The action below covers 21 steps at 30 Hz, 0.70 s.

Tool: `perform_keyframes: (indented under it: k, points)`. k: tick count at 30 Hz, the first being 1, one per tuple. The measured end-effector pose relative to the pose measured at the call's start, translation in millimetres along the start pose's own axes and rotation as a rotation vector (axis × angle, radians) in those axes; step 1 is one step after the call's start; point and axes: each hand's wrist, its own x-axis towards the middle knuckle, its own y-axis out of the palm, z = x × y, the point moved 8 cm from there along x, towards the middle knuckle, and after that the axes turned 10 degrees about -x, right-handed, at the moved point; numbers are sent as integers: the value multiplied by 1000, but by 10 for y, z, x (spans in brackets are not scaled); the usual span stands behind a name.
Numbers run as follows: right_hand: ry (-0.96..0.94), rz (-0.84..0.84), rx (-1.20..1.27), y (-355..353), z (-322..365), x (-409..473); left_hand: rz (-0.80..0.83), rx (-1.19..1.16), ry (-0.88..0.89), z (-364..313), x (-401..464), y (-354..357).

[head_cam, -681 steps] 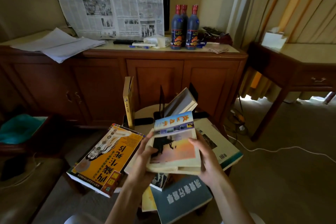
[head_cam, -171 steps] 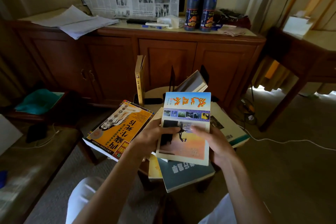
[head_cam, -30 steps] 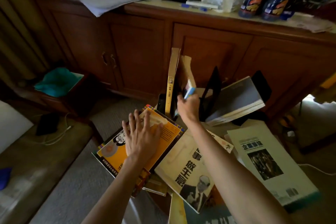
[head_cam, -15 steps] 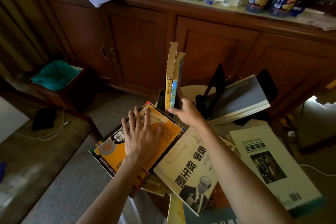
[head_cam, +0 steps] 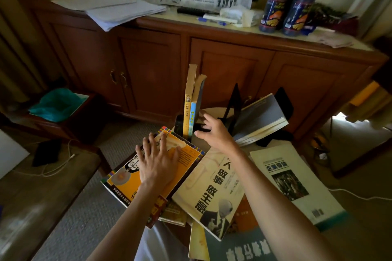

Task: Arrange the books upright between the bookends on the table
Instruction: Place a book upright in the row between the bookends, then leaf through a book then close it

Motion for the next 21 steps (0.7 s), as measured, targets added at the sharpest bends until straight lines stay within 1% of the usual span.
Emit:
perform_keyframes:
  k: [3,5,6,8,10,11,12,13,15,17,19,21]
  points:
    - [-17,-10,12,-146,2,-142,3,-27,-3,1,-18,-21]
    - [-4,-73,3,-284,-88,-227,14,-24,-2,1,-28,-32]
    - [10,-157,-4,-396,-155,-277,19,-23,-3,1,-28,-36]
    - [92,-423,-5,-703,-352,-430,24,-31,-4,2,-31,-39]
    - [276,-687,82,-1016,-665,-630,15,-41,-2,2,-32,-44]
    - [389,-769,160,-1129,-848,-721,11,-46,-1,4,-32,-46]
    - [496,-807,248,-1202,-1012,-802,8,-49,0,6,-32,-44]
    - [591,-787,336,-1228,-1172,-841,6,-50,3,2,-33,-46]
    - [702,-644,431,-1197,-1331,-866,7,-56,10,3,-33,-47]
    - [683,-523,500,-1159,-1345,-818,2,-68,16,5,-27,-42]
    - [630,-427,640,-1116,-1312,-743,-6,-69,14,12,-27,-40]
    - [614,-399,733,-1102,-1325,-683,-10,-75,13,22,-31,-37]
